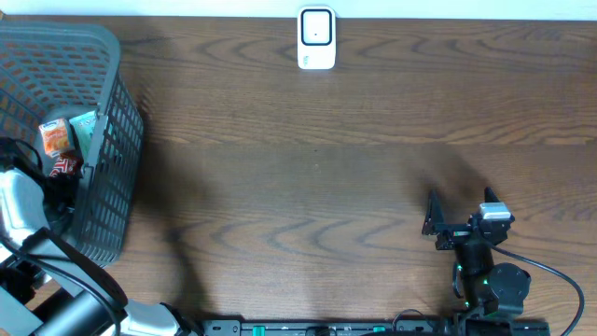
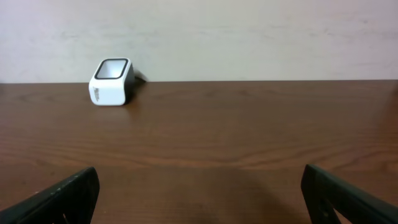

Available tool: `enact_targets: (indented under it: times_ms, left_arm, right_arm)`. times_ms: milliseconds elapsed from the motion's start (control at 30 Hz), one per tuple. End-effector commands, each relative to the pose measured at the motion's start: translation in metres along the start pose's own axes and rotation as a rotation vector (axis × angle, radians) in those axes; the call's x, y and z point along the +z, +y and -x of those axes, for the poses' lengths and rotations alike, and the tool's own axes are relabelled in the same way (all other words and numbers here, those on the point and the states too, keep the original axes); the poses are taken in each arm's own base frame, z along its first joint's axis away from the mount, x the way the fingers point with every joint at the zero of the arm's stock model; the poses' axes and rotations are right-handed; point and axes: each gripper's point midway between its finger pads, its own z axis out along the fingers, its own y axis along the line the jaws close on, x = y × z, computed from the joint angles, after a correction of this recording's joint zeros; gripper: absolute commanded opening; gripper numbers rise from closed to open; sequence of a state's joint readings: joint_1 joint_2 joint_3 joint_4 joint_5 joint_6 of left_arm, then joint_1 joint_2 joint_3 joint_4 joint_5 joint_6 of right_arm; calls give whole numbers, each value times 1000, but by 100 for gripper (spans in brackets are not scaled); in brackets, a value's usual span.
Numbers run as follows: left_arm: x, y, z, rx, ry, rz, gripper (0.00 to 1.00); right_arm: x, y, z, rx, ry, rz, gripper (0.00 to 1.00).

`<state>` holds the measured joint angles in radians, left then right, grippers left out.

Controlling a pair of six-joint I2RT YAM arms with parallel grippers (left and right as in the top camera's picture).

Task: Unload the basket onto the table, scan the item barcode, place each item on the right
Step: 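Grasp the green-capped bottle with the left gripper and lift it out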

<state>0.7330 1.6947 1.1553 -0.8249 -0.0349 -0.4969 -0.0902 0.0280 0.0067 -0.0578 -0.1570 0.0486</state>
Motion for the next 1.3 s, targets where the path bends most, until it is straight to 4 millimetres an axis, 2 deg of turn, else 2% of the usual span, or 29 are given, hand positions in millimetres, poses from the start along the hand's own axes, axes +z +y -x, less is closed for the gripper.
enact_targets:
  times_ms: [0, 200, 300, 367, 467, 533, 633, 733, 800, 867, 900, 933, 1000, 1100, 1267]
  left_arm:
    - [12, 1, -2, 8, 22, 13, 98]
    - [15, -1, 5, 6, -5, 12, 98]
    - [15, 9, 12, 6, -43, 71, 86]
    - [14, 15, 14, 16, -59, 106, 82]
    - [14, 14, 12, 15, -50, 97, 69]
    - [12, 14, 13, 14, -50, 96, 64]
    - [4, 12, 17, 14, -51, 96, 63]
    - [-17, 9, 24, 11, -67, 81, 62]
    - [-39, 2, 30, 9, -87, 41, 62]
    - [-68, -8, 37, 3, -120, -29, 62]
    - [-87, -14, 41, 0, -144, -73, 62]
    - [-119, -23, 46, -2, -184, -157, 62]
    - [-162, -35, 46, 5, -232, -279, 62]
    - [-223, -55, 34, 41, -278, -495, 62]
    - [-317, -80, -7, 139, -370, -794, 63]
  right_arm:
    - [0, 1, -1, 6, 3, 4, 99]
    - [0, 1, -1, 6, 3, 4, 99]
    - [0, 1, -1, 6, 3, 4, 99]
    - [0, 1, -1, 6, 3, 4, 99]
    - [0, 1, -1, 6, 3, 4, 99]
    - [0, 1, -1, 6, 3, 4, 99]
    - [0, 1, -1, 6, 3, 4, 99]
    - [0, 1, -1, 6, 3, 4, 99]
    - [0, 1, -1, 6, 3, 4, 99]
    - [0, 1, -1, 6, 3, 4, 99]
    - [0, 1, -1, 6, 3, 4, 99]
    - [0, 1, -1, 6, 3, 4, 99]
    - [0, 1, -1, 6, 3, 4, 99]
    - [0, 1, -1, 6, 3, 4, 99]
    - [0, 1, -1, 6, 3, 4, 99]
